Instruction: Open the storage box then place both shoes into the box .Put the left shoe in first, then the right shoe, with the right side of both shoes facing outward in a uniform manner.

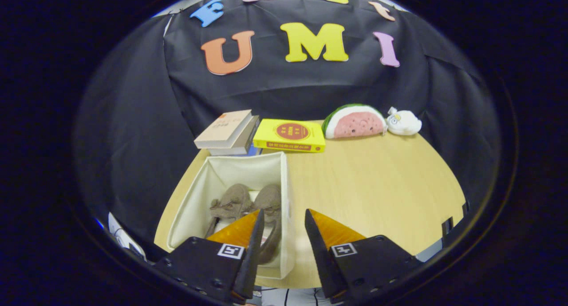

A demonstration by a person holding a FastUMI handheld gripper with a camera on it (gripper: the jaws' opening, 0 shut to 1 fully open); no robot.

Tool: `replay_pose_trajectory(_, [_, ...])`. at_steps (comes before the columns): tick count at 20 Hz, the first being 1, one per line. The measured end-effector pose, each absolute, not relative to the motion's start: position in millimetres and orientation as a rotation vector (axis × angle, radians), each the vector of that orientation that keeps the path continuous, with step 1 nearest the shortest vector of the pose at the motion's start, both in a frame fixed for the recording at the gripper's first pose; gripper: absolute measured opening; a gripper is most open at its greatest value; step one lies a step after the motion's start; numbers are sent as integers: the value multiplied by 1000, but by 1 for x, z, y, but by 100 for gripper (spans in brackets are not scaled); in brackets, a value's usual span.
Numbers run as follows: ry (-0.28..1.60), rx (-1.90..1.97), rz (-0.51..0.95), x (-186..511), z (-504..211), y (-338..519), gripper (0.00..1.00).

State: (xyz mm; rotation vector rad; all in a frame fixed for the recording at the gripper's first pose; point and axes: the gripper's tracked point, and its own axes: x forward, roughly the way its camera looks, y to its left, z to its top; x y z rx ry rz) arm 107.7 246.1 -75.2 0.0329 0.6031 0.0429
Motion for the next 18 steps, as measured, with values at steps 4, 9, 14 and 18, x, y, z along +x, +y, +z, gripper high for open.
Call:
replay_pose_trajectory(4, [453, 46, 43, 92, -47, 212, 90])
replay_pose_trajectory(9, [242, -5, -34, 73, -26, 153, 93])
replay_pose_trajectory(14, [93, -27, -89, 42, -32, 102, 95])
replay_pose_trajectory(18, [50, -61, -116, 25, -49, 79, 95])
